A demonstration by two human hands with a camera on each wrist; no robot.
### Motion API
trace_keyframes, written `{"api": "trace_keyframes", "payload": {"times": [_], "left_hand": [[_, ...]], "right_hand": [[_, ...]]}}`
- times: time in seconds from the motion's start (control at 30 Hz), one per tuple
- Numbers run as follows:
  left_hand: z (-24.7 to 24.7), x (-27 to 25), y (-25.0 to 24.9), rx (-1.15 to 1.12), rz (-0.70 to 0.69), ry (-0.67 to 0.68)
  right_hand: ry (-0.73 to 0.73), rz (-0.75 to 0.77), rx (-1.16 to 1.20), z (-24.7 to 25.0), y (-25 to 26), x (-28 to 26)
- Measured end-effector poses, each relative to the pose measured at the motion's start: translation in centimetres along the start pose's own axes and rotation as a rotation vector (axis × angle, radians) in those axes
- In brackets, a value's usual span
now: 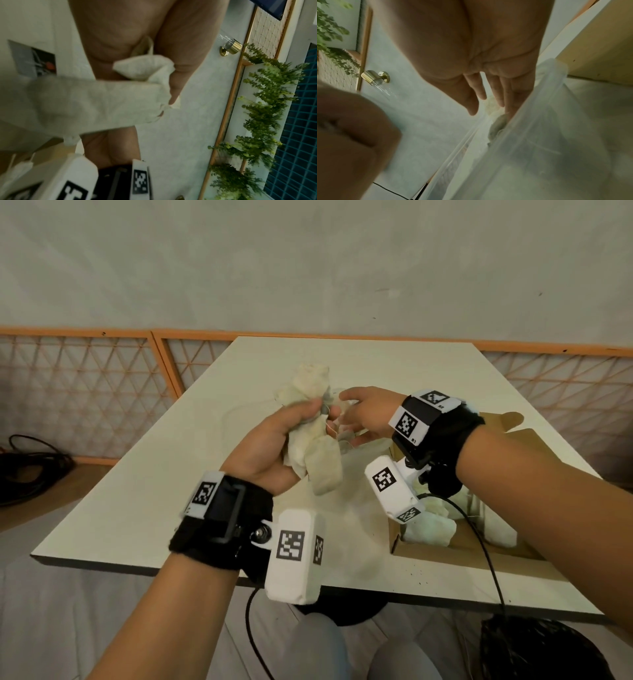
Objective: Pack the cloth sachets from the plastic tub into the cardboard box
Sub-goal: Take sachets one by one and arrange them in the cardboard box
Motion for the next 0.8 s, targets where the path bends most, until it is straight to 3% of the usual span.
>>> {"api": "trace_keyframes", "payload": {"times": [0.17,0.23,0.33,0.4,0.53,0.7,0.8], "left_hand": [[-1.6,-1.5,1.6,-0.065,-0.004,0.111],[-2.0,-1.2,2.6,-0.154,0.025,0.088],[-2.1,0.1,4.3,-0.369,0.076,0.031],[-2.4,1.2,5.6,-0.421,0.086,0.024],[-4.4,2.8,8.4,-0.417,0.118,0.024],[-7.2,3.9,11.8,-0.360,0.149,-0.006],[-7.2,4.4,12.8,-0.392,0.127,-0.063]], "right_hand": [[-0.055,0.028,0.035,0.2,-0.4,-0.6],[-0.128,0.089,0.034,0.8,-0.2,-2.1],[-0.174,0.123,0.235,1.7,-0.4,-6.8],[-0.140,0.126,0.313,2.0,-1.6,-10.2],[-0.051,0.119,0.195,1.9,-5.3,-14.2],[-0.238,0.161,0.302,4.1,-8.7,-16.4],[-0.420,0.169,0.232,5.7,-10.7,-18.0]]}}
Point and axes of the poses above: each hand's wrist, its own x-axis towards the middle knuckle, its own z-axis out of the back of the hand, y = z × x, the point moved 1 cm from there along x, towards the middle knuckle, and after that the axes turned 5 degrees about z, right-handed, at the moved point
